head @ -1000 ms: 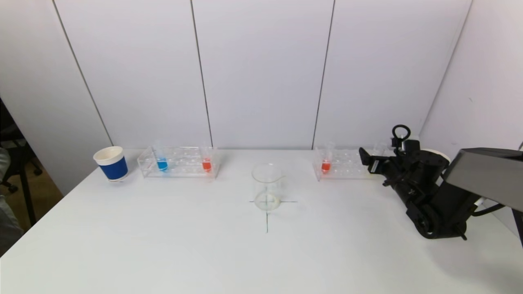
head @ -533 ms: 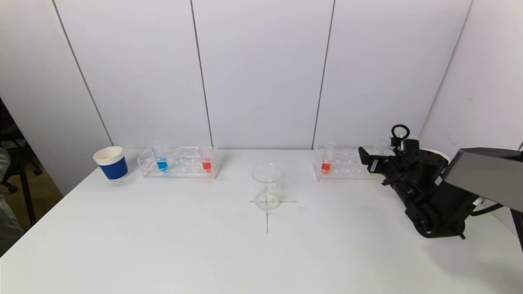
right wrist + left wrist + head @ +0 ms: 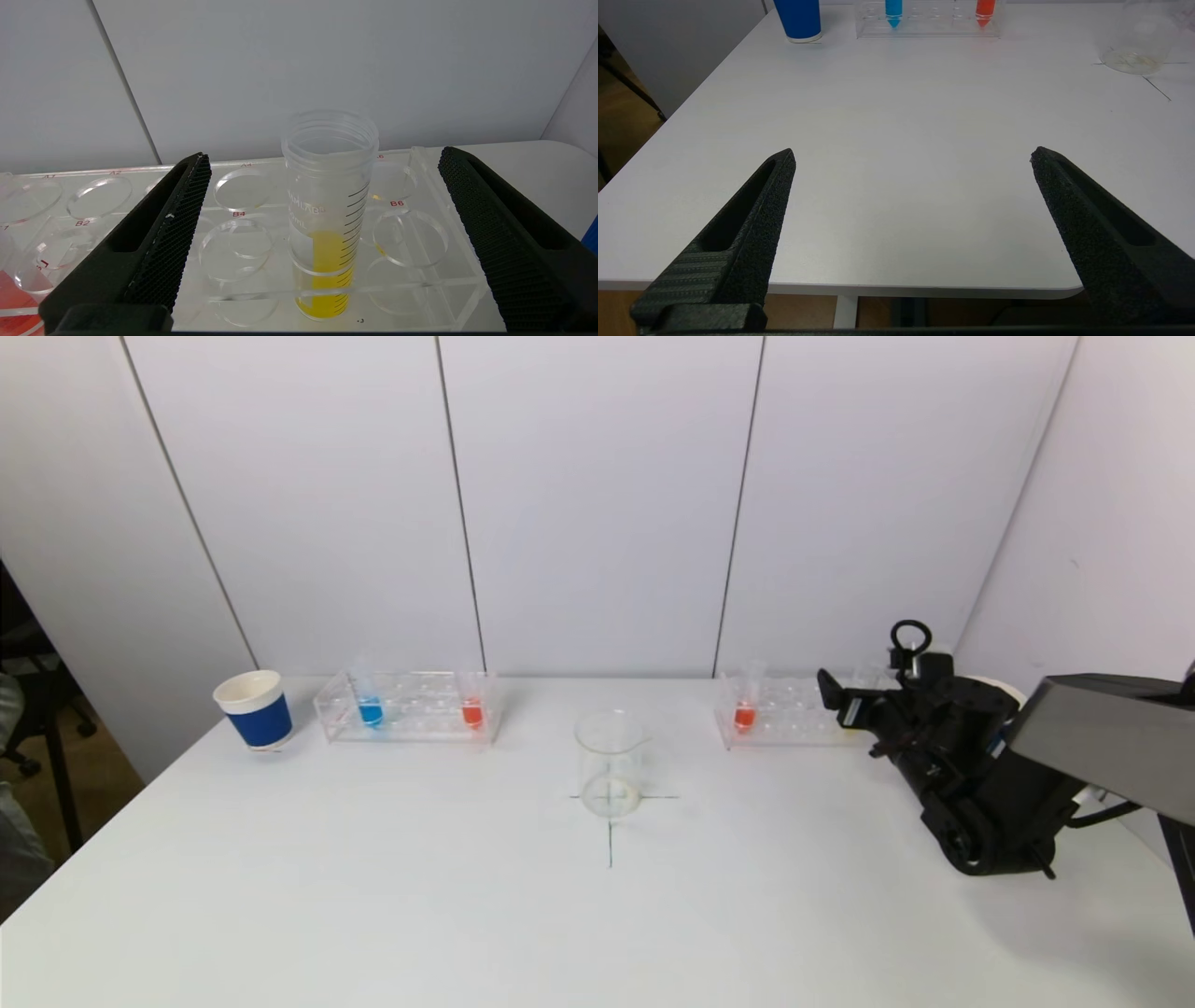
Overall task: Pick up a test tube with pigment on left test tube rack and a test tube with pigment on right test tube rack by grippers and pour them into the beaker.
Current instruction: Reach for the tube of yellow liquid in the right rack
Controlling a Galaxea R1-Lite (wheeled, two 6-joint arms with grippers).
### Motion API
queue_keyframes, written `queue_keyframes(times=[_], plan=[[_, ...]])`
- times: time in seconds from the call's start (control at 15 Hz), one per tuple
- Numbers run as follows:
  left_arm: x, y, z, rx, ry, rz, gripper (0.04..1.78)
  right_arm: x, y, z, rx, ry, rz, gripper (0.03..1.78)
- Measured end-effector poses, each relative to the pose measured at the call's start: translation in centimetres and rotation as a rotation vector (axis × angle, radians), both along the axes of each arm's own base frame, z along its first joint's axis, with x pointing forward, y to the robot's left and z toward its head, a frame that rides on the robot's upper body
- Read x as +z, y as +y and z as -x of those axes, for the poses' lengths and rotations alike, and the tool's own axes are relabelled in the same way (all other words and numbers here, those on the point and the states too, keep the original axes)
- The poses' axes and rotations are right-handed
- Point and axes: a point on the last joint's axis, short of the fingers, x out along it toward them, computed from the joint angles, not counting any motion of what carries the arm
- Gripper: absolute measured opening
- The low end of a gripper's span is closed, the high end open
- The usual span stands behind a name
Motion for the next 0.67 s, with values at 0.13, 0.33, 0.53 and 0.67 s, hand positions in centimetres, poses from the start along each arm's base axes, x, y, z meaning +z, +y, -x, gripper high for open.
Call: queue_keyframes(times=[0.13,0.33,0.53,0.67], plan=[[0.00,0.00,0.00,0.000,0.000,0.000,1.76,-0.02,-0.01,-0.17,-0.001,-0.005,0.003,1.77],[0.00,0.00,0.00,0.000,0.000,0.000,1.76,-0.13,-0.03,-0.26,-0.002,-0.004,0.005,1.77],[-0.01,0.00,0.00,0.001,0.000,0.000,1.76,-0.18,-0.03,-0.29,-0.003,-0.004,0.005,1.77],[0.00,0.00,0.00,0.001,0.000,0.000,1.76,-0.19,-0.03,-0.31,-0.003,-0.004,0.005,1.74]])
